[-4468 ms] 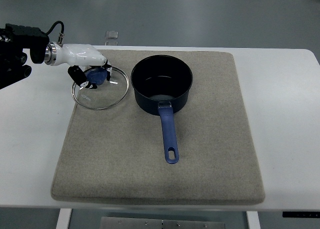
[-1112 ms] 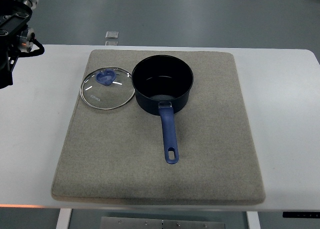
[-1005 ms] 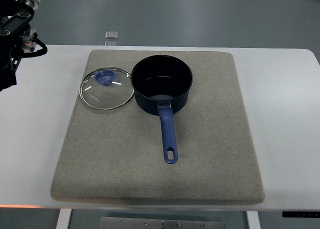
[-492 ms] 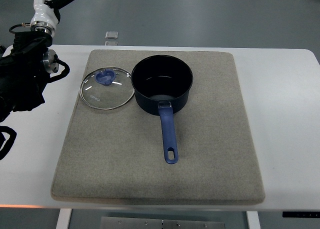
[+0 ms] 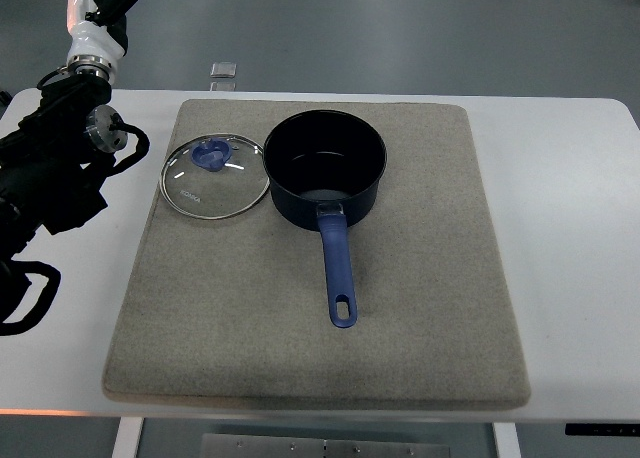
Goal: Open pot lid and place left with left hand
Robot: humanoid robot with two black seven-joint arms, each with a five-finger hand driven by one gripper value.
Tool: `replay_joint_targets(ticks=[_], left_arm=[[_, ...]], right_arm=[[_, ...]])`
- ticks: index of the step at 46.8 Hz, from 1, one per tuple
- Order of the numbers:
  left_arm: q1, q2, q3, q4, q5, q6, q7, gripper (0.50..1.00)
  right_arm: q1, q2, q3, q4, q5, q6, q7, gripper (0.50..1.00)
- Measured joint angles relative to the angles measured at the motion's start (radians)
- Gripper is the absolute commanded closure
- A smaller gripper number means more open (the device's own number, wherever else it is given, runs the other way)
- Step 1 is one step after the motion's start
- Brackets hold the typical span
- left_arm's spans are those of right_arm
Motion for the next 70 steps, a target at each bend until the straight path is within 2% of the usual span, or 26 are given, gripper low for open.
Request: replay_joint_targets(ticks=[6, 10, 30, 38, 50, 70], left_arm=[[0.010, -0.008, 0.003, 0.005, 0.006, 0.006, 0.000, 0.606], [0.011, -0.008, 0.005, 0.008, 0.006, 0.010, 0.000, 0.647], [0.005, -0.010, -0.008, 0.010, -0.011, 0.080, 0.000, 0.636], [0.004, -0.010, -0.010, 0.014, -0.011, 0.087, 0.001, 0.639], [-0.011, -0.011, -0.013, 0.008, -0.013, 0.190, 0.075, 0.634], [-0.040, -0.008, -0.011, 0.011, -0.011, 0.204, 0.094, 0.619]], right_arm=[[0.000, 0.000, 0.000, 0.000, 0.000, 0.000, 0.000, 0.583], [0.000, 0.000, 0.000, 0.000, 0.000, 0.000, 0.000, 0.583], [0.000, 0.000, 0.000, 0.000, 0.000, 0.000, 0.000, 0.583], [0.000, 0.000, 0.000, 0.000, 0.000, 0.000, 0.000, 0.583], [0.000, 0.000, 0.000, 0.000, 0.000, 0.000, 0.000, 0.585], [0.000, 0.000, 0.000, 0.000, 0.000, 0.000, 0.000, 0.585]])
